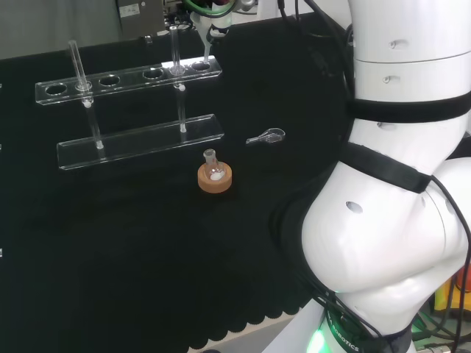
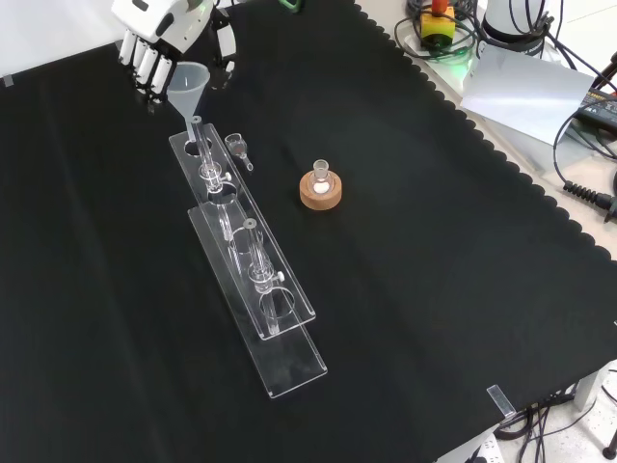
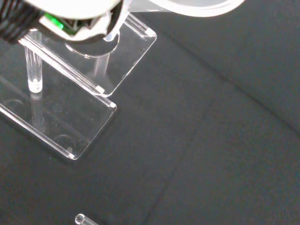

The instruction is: Put the funnel back on the funnel stand.

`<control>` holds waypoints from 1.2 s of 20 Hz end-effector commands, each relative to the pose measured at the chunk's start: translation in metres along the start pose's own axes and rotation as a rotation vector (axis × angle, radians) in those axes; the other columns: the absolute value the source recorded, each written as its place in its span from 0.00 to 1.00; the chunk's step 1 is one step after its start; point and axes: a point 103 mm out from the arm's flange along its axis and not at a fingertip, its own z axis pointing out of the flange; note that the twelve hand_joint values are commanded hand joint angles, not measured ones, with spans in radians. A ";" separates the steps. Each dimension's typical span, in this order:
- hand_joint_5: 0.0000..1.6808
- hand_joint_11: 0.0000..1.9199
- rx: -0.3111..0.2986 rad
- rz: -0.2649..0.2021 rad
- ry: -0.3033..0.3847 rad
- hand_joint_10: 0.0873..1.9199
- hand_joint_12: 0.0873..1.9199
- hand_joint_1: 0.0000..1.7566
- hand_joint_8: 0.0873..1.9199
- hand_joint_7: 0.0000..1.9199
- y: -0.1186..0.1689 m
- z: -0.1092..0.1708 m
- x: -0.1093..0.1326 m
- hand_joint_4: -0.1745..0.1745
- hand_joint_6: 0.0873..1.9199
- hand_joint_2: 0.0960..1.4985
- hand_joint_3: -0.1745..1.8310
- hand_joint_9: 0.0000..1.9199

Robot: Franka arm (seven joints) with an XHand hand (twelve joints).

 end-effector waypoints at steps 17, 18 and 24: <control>0.35 0.32 0.032 -0.023 0.009 0.19 0.65 0.54 0.30 0.32 0.018 0.014 0.007 0.46 0.31 0.40 0.48 0.52; 0.35 0.32 0.034 -0.023 0.011 0.19 0.65 0.54 0.30 0.32 0.018 0.014 0.007 0.46 0.31 0.40 0.48 0.52; 0.35 0.32 0.047 -0.023 0.018 0.19 0.65 0.54 0.30 0.32 0.026 0.018 0.011 0.46 0.31 0.40 0.48 0.52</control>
